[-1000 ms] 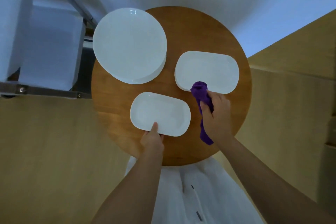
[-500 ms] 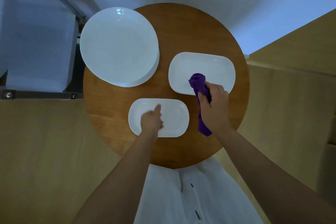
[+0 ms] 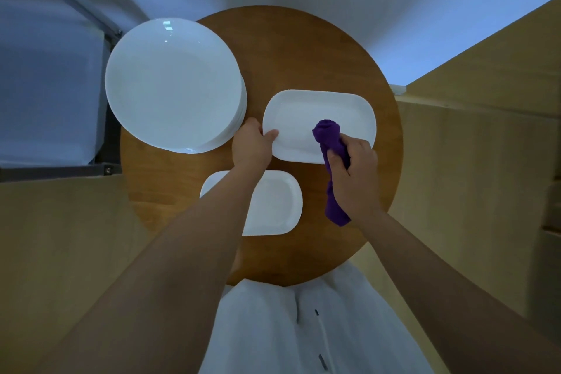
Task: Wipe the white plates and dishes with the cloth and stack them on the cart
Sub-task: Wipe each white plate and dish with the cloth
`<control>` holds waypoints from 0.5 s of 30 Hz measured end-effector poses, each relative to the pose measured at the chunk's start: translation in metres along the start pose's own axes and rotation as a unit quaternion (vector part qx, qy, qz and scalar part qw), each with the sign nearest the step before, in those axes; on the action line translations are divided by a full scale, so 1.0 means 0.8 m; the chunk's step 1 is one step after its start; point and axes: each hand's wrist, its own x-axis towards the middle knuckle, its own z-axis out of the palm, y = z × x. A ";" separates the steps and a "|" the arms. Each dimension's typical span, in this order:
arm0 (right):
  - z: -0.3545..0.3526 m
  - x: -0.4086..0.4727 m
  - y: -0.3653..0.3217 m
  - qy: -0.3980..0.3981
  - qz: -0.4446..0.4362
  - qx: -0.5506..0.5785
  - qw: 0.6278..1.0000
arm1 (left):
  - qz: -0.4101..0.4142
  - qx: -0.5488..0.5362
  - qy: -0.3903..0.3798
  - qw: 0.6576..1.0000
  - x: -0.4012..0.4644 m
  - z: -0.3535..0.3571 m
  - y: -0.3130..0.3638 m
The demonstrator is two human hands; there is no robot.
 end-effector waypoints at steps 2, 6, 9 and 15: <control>-0.002 0.000 0.001 -0.002 0.003 0.000 1.000 | 0.009 0.040 0.013 0.999 -0.004 -0.004 0.002; -0.003 -0.001 0.001 -0.005 0.003 0.008 1.000 | 0.038 0.151 0.043 0.987 -0.010 -0.013 0.005; -0.003 -0.003 -0.002 0.000 0.009 0.014 1.000 | 0.065 0.163 0.066 0.982 -0.018 -0.018 0.009; -0.005 -0.009 -0.016 0.014 0.034 0.039 0.999 | 0.031 -0.046 0.057 0.997 -0.055 -0.010 0.018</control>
